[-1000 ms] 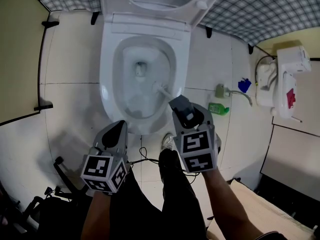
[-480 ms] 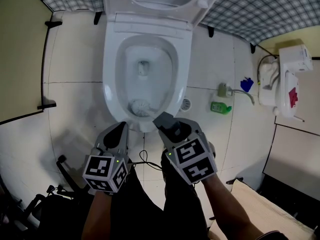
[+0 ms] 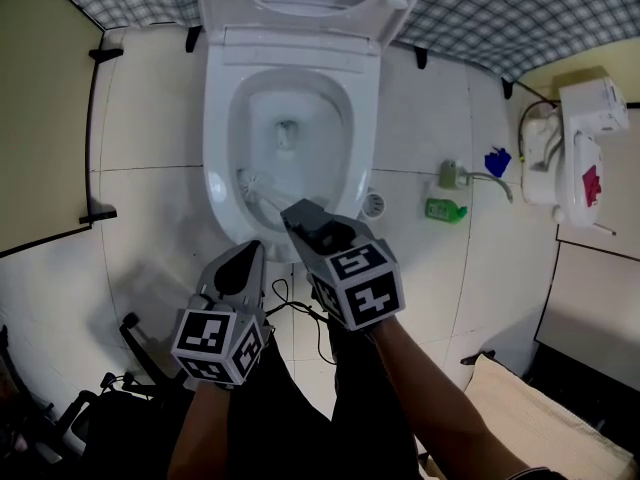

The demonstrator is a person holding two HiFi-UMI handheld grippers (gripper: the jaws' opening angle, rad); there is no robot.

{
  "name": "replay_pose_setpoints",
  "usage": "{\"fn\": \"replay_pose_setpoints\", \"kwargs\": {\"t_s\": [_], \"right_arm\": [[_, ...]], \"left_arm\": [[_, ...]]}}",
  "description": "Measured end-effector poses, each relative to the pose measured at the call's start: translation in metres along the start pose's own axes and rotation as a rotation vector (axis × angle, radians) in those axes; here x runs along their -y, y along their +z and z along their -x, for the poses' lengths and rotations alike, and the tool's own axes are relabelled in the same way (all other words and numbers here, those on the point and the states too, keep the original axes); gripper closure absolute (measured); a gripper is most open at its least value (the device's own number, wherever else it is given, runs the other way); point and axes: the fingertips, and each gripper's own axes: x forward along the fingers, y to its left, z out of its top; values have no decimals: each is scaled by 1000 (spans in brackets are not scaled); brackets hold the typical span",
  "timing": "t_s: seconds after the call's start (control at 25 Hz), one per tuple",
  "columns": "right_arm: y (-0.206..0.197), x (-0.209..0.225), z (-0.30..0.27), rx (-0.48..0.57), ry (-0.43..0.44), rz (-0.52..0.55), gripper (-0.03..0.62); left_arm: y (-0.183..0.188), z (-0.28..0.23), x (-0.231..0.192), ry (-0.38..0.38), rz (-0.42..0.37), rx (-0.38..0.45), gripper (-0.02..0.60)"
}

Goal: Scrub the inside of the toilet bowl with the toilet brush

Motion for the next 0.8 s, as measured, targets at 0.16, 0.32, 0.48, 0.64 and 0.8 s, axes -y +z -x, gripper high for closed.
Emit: {"fn": "replay_pose_setpoints", "kwargs": {"t_s": [0.16,0.32,0.48,0.64,0.8], "right_arm": [[18,13,5,93,-15,-83,405],[30,20,25,177,-29,-124,405],[37,33,50,250,-31,-170,405],[43,59,84,345,-29,-253,405],[51,92,133,483,-42,-353,405]], "left_arm": [[2,-1,8,-6,-3,7,574],[9,1,15,-16,-4,27,574],[20,-1,23,-29,-20,46,574],[27,-8,36,-45,-43,50,574],[27,-21,57,-88,-71,25,574]]}}
